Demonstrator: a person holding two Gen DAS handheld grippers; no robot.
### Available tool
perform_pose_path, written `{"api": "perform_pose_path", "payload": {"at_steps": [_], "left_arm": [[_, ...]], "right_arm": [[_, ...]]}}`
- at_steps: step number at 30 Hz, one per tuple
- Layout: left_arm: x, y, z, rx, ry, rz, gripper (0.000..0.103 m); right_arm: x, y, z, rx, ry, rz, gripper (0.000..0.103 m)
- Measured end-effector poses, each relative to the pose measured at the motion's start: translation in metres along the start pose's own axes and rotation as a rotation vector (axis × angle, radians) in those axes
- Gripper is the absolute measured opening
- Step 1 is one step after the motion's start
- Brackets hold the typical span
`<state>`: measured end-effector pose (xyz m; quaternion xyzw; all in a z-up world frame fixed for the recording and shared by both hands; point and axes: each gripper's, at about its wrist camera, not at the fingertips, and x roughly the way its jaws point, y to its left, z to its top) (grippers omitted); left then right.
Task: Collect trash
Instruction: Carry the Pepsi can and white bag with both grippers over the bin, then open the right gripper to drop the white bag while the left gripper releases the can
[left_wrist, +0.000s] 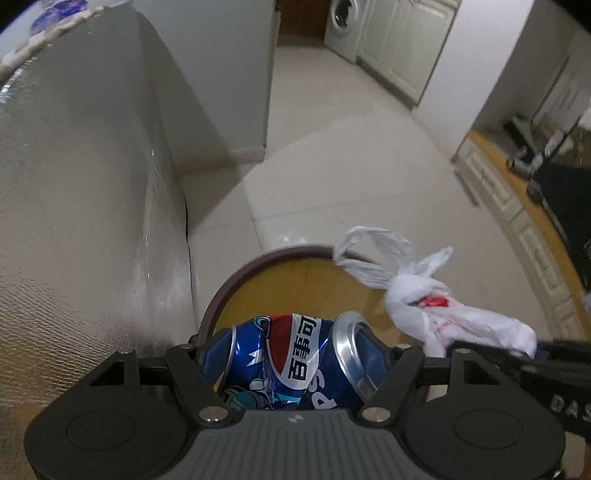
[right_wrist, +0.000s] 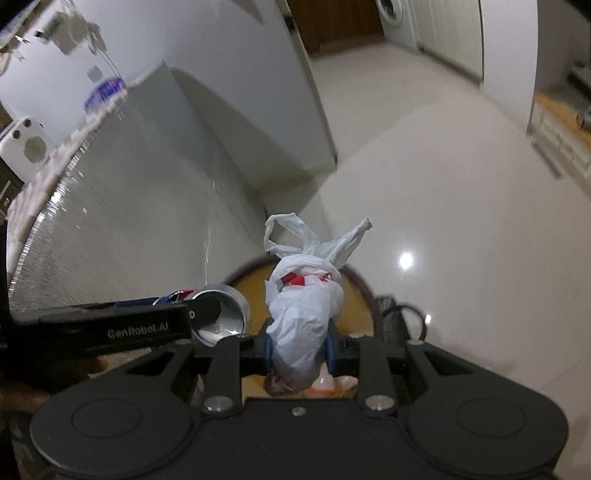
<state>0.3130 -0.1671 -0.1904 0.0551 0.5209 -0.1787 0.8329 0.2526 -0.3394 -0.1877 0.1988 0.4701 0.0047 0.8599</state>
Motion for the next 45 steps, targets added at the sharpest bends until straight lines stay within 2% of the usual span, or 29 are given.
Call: {"api": "perform_pose_path", "payload": {"at_steps": [3, 6, 12, 19, 24, 32, 34, 35, 37, 40, 41, 42, 45], "left_arm": [[0.012, -0.003, -0.005, 0.048, 0.034, 0.012, 0.073], [0.024, -0.003, -0.005, 0.093, 0.070, 0.064, 0.073], [0.039, -0.009, -0.009, 0.151, 0.137, 0.091, 0.073], [0.043, -0.022, -0.016, 0.206, 0.156, 0.051, 0.074], [0.046, -0.022, -0.022, 0.212, 0.170, 0.040, 0.074], [0.053, -0.033, -0.026, 0.260, 0.167, 0.015, 0.074], [0.054, -0.034, -0.027, 0.268, 0.161, 0.011, 0.075], [0.054, -0.034, -0.027, 0.272, 0.156, 0.009, 0.075], [0.053, -0.035, -0.028, 0.275, 0.138, 0.001, 0.078], [0.049, -0.035, -0.032, 0.275, 0.111, -0.026, 0.081], [0.049, -0.036, -0.032, 0.276, 0.110, -0.030, 0.084], [0.049, -0.036, -0.033, 0.278, 0.111, -0.032, 0.092], [0.051, -0.039, -0.034, 0.291, 0.136, -0.028, 0.097]], "right_arm": [[0.025, 0.001, -0.001, 0.011, 0.060, 0.004, 0.027], [0.052, 0.003, -0.001, 0.027, 0.111, -0.004, 0.027], [0.093, 0.002, 0.001, 0.039, 0.177, -0.049, 0.027], [0.122, 0.001, -0.002, 0.052, 0.217, -0.037, 0.029], [0.136, 0.016, 0.000, -0.001, 0.238, 0.041, 0.031], [0.154, 0.013, -0.005, -0.025, 0.286, -0.021, 0.035], [0.151, 0.008, -0.006, -0.018, 0.278, -0.036, 0.044], [0.150, 0.006, -0.006, -0.012, 0.272, -0.041, 0.056], [0.147, 0.002, -0.004, -0.005, 0.261, -0.044, 0.065], [0.140, -0.001, -0.004, 0.005, 0.260, -0.027, 0.069], [0.137, -0.003, -0.004, 0.011, 0.261, -0.022, 0.070], [0.135, -0.004, -0.004, 0.013, 0.260, -0.017, 0.070], [0.133, -0.006, -0.004, 0.003, 0.270, -0.015, 0.071]]}}
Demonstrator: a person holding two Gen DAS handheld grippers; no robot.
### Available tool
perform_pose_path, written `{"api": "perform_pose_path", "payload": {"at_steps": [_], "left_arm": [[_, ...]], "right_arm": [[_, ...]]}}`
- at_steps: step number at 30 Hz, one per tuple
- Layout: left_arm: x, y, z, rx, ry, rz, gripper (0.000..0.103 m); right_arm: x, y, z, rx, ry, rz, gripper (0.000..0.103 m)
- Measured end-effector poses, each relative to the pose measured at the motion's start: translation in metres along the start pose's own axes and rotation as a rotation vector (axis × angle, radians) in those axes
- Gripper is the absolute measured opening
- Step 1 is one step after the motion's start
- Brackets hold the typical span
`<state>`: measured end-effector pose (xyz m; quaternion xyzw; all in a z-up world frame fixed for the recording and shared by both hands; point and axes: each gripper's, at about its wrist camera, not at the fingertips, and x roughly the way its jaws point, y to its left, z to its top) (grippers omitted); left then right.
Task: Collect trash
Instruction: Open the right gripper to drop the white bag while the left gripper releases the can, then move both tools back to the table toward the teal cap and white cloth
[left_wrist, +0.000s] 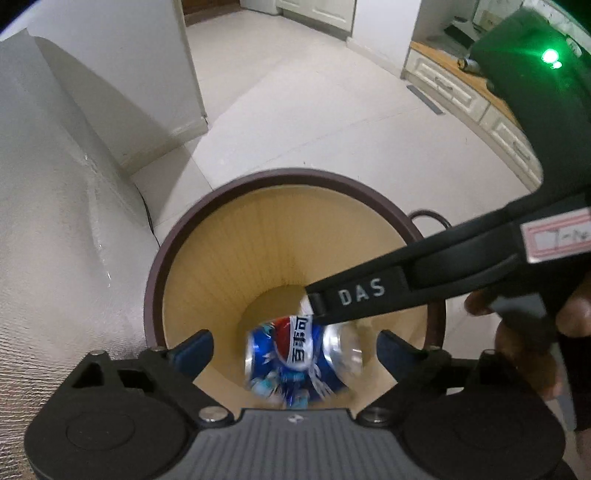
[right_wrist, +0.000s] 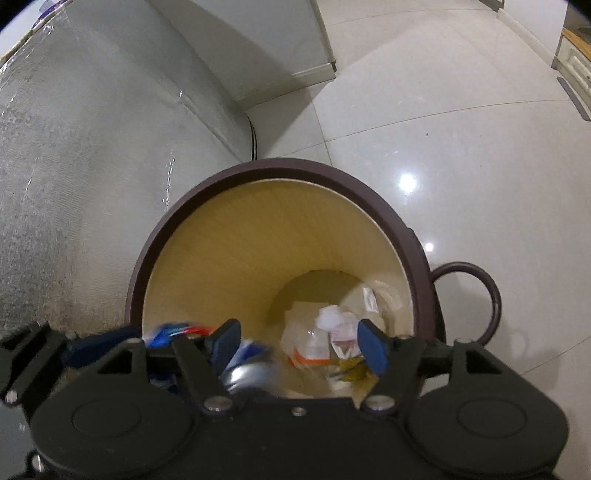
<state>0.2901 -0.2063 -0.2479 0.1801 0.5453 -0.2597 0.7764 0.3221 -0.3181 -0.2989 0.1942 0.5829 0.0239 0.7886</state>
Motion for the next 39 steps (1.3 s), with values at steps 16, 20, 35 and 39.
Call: {"api": "perform_pose_path", "payload": {"at_steps": [16, 20, 35, 39], "left_arm": [[0.002, -0.002, -0.003, -0.035, 0.060, 0.002, 0.102], [-0.002, -0.004, -0.005, -0.058, 0.059, -0.002, 0.103], [-0.042, -0.012, -0.022, -0.127, 0.035, 0.036, 0.103], [-0.061, -0.013, -0.028, -0.148, 0.021, 0.051, 0.103]], "right_arm": [[-0.040, -0.001, -0.017, -0.086, -0.025, -0.028, 0.080], [-0.052, -0.001, -0.023, -0.110, -0.046, -0.025, 0.085], [-0.101, -0.010, -0.041, -0.155, -0.144, -0.012, 0.103], [-0.116, -0.011, -0.047, -0.168, -0.168, -0.031, 0.103]]}}
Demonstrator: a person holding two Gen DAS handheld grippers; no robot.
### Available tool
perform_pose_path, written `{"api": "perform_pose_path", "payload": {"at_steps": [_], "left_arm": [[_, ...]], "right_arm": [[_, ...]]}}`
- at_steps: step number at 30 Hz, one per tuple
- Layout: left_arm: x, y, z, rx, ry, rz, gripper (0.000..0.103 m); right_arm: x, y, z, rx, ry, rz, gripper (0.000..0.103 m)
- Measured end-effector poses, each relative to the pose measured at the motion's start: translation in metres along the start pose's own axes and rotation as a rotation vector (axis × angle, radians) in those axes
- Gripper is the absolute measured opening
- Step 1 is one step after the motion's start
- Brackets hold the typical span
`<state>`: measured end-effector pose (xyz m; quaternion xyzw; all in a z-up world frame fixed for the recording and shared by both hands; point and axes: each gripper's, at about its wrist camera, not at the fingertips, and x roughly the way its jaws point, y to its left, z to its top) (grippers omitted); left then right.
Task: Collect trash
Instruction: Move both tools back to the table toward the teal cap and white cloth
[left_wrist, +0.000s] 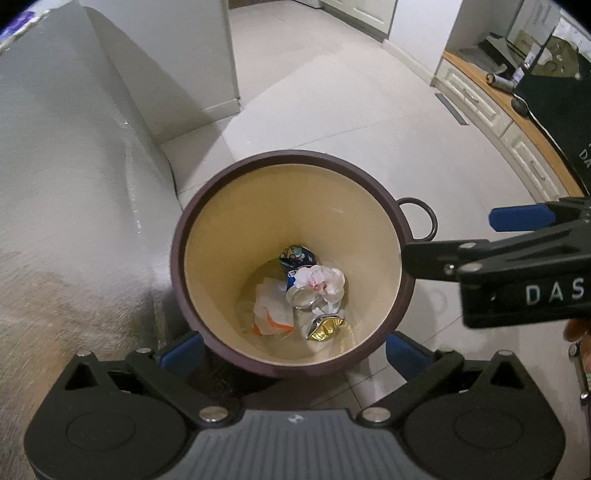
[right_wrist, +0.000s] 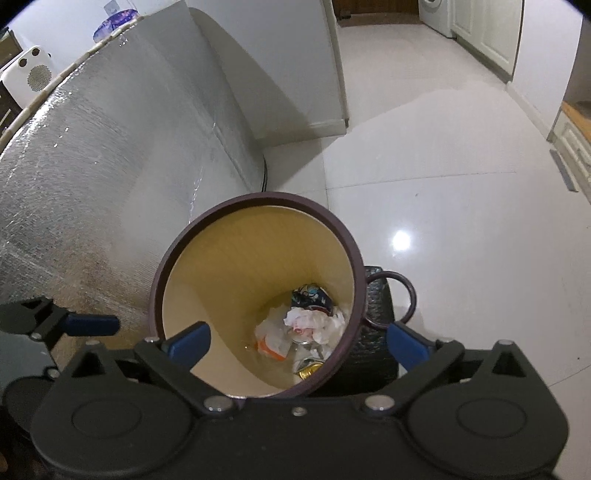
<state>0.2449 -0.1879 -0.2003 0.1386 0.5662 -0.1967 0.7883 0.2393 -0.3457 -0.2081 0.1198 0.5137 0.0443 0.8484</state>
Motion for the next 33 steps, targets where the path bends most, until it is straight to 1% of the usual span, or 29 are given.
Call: {"api": "perform_pose_path", "payload": {"at_steps": [4, 6, 16, 19, 22, 25, 28, 33], "left_arm": [[-0.021, 0.004, -0.009, -0.036, -0.012, 0.026, 0.103], [-0.032, 0.006, -0.012, -0.056, -0.027, 0.024, 0.103], [-0.101, 0.023, -0.036, -0.165, -0.146, 0.030, 0.103], [-0.122, 0.029, -0.046, -0.194, -0.195, 0.032, 0.103], [-0.147, 0.035, -0.055, -0.219, -0.262, 0.023, 0.103], [-0.174, 0.040, -0.065, -0.238, -0.342, 0.025, 0.103], [-0.195, 0.044, -0.075, -0.246, -0.399, 0.017, 0.103], [-0.227, 0.058, -0.098, -0.257, -0.492, 0.036, 0.103]], "right_arm": [[-0.016, 0.001, -0.004, -0.006, -0.025, -0.018, 0.103], [-0.024, 0.002, -0.007, -0.005, -0.039, -0.025, 0.103], [-0.076, 0.012, -0.018, 0.011, -0.125, -0.057, 0.103], [-0.095, 0.019, -0.021, -0.007, -0.161, -0.071, 0.103], [-0.114, 0.029, -0.027, -0.028, -0.197, -0.085, 0.103], [-0.134, 0.040, -0.031, -0.047, -0.240, -0.081, 0.103], [-0.155, 0.051, -0.036, -0.062, -0.279, -0.085, 0.103], [-0.186, 0.068, -0.046, -0.075, -0.354, -0.069, 0.103]]}}
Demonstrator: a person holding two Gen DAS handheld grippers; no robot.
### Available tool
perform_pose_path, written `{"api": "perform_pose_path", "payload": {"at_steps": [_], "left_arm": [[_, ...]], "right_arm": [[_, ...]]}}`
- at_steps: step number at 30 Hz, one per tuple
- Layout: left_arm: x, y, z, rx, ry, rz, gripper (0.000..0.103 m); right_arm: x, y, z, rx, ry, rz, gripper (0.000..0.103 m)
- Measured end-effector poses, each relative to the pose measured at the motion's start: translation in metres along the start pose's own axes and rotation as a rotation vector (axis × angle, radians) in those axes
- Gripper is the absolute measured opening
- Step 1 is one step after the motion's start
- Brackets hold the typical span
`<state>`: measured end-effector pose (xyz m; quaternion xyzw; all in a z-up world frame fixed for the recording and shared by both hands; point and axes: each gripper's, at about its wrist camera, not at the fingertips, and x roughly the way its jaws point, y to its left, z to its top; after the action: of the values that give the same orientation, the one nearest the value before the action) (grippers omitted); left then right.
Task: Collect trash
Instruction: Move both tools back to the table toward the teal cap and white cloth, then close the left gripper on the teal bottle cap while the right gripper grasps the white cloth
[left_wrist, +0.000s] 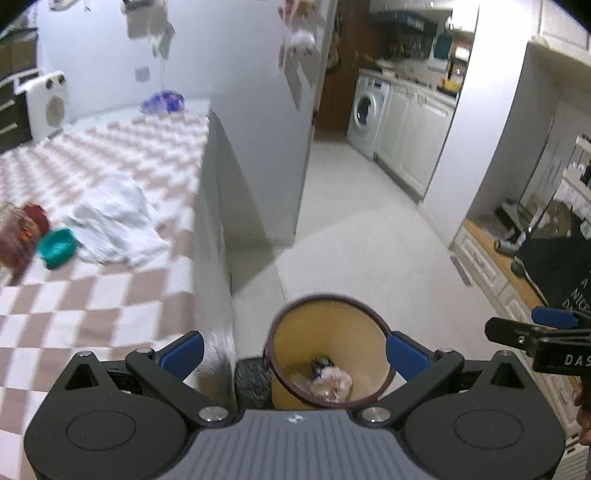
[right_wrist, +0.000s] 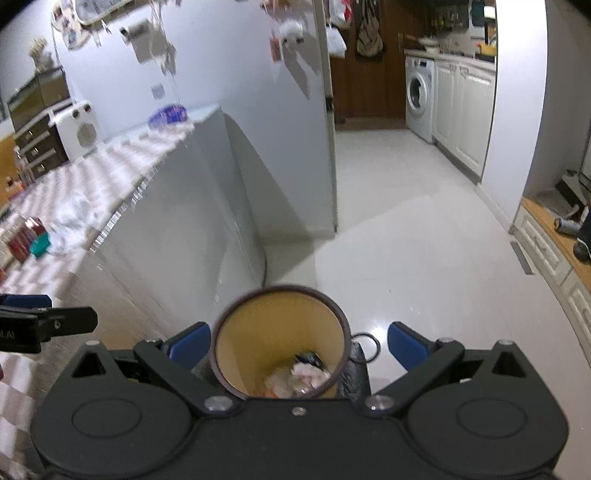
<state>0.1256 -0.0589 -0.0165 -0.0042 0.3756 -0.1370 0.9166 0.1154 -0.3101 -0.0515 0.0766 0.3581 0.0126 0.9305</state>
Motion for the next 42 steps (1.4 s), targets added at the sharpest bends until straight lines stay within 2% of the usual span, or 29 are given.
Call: {"api": "perform_pose_path", "payload": {"at_steps": [3, 9, 15, 19, 24, 28, 31, 35, 39, 42], "left_arm": [[-0.024, 0.019, 0.001, -0.022, -0.057, 0.011, 0.103], [-0.067, 0.065, 0.003, -0.066, -0.175, 0.109, 0.103], [-0.086, 0.120, 0.002, -0.135, -0.224, 0.200, 0.103], [-0.085, 0.155, -0.002, -0.165, -0.224, 0.220, 0.103], [-0.071, 0.183, 0.004, -0.175, -0.235, 0.197, 0.102], [-0.048, 0.194, 0.021, -0.165, -0.229, 0.178, 0.092], [-0.021, 0.203, 0.035, -0.157, -0.193, 0.136, 0.084], [0.019, 0.211, 0.047, -0.104, -0.157, 0.143, 0.078], [0.050, 0.224, 0.050, -0.111, -0.145, 0.155, 0.069], [0.063, 0.235, 0.046, -0.114, -0.155, 0.176, 0.067]], "right_arm": [[-0.017, 0.010, 0.002, -0.009, -0.050, 0.018, 0.103], [-0.040, 0.037, 0.012, -0.023, -0.147, 0.076, 0.103], [-0.040, 0.076, 0.022, -0.065, -0.198, 0.146, 0.103], [-0.028, 0.104, 0.028, -0.112, -0.219, 0.189, 0.103], [-0.013, 0.135, 0.033, -0.140, -0.255, 0.231, 0.103], [0.003, 0.160, 0.037, -0.156, -0.293, 0.276, 0.103], [0.019, 0.176, 0.043, -0.174, -0.268, 0.324, 0.103], [0.037, 0.190, 0.049, -0.171, -0.259, 0.334, 0.103], [0.053, 0.197, 0.054, -0.130, -0.234, 0.346, 0.103], [0.065, 0.201, 0.059, -0.100, -0.216, 0.366, 0.103]]}}
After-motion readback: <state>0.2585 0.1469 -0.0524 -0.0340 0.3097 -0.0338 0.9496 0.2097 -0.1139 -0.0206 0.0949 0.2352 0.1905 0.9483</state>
